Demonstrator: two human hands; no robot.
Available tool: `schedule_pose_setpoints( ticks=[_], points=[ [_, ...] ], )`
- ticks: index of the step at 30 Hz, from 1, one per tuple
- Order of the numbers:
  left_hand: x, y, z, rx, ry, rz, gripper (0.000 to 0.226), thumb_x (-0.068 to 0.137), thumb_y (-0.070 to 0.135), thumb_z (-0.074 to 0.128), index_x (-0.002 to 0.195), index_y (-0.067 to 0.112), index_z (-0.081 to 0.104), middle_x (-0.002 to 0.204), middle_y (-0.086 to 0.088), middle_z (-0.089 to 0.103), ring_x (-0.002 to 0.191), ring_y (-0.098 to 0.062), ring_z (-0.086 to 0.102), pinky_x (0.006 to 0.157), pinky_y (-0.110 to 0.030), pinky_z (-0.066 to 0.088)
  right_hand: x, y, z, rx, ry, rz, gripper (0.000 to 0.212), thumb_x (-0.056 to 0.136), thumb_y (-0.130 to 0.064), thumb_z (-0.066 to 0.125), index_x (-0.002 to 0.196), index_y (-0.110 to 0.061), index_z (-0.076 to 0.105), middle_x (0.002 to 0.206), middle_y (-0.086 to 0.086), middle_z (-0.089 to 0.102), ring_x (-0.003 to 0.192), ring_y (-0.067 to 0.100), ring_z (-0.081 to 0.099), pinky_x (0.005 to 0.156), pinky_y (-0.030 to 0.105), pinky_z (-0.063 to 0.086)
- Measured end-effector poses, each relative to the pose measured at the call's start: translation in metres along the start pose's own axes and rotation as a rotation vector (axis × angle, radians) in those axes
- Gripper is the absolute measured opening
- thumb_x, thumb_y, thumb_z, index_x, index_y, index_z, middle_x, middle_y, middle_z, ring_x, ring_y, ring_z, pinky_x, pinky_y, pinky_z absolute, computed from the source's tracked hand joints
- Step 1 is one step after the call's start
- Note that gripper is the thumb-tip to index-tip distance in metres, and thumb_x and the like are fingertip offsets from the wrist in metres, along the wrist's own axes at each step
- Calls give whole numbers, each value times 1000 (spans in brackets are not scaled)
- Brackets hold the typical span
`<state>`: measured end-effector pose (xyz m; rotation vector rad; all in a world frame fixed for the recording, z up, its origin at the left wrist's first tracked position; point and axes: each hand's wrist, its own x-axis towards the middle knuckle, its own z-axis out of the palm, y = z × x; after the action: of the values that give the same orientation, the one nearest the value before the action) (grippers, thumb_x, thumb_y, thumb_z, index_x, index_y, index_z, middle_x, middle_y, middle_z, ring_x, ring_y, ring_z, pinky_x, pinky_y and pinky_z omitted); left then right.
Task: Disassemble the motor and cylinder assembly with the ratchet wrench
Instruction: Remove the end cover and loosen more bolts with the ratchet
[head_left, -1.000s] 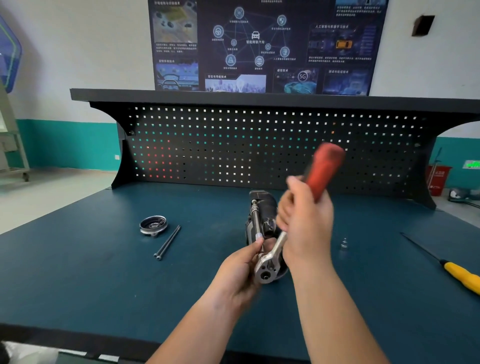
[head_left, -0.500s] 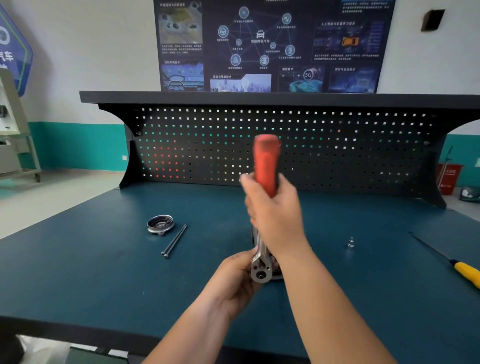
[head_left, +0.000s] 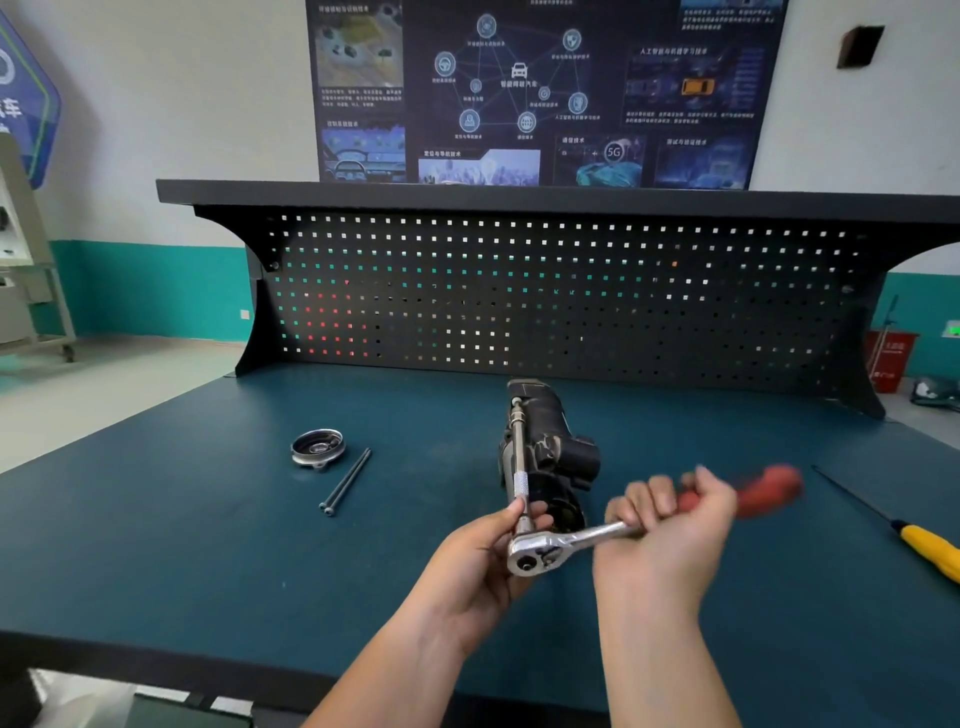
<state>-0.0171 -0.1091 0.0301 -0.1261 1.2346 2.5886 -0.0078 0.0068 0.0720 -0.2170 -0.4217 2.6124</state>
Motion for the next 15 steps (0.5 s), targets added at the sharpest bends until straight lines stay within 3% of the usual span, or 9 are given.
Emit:
schedule_pose_setpoints(
  ticks=[3,7,9,13,15],
  points=[
    [0,3,4,42,-37,-17,31,91,16,56,71,5,76,72,-7,71,56,-14,67,49,-20,55,-9,6,31,-273,-252,-149,25,89,-11,52,68,-19,40,42,-12,34,35,3,29,36,17,24],
    [1,9,9,205,-99,-10,30,92,5,49,73,6,72,71,-7,69,62,-16,66,56,-26,55,-26,26,67,-1032,-769,-386,21,81,-23,66,70,-22,49,43,-15,44,40,1,36,43,17,32],
    [2,13,12,242,-98,-22,17,90,3,49,86,5,66,75,-8,62,64,-18,58,61,-28,49,-33,42,79,-1279,-997,-402,27,83,-24,65,65,-22,45,44,-13,44,41,4,36,42,16,30],
    [7,17,8,154,-46,-53,10,91,4,51,85,7,58,75,-6,52,65,-14,47,63,-26,39,-39,59,92,-1463,-1152,-310,29,86,-27,61,65,-23,42,54,-9,43,47,10,39,48,24,32],
    [8,15,7,180,-36,-28,13,93,6,51,87,5,63,77,-9,63,67,-18,59,61,-28,51,-37,55,93,-1414,-1125,-291,29,86,-28,63,65,-22,44,48,-12,43,43,4,37,45,19,32]
  ],
)
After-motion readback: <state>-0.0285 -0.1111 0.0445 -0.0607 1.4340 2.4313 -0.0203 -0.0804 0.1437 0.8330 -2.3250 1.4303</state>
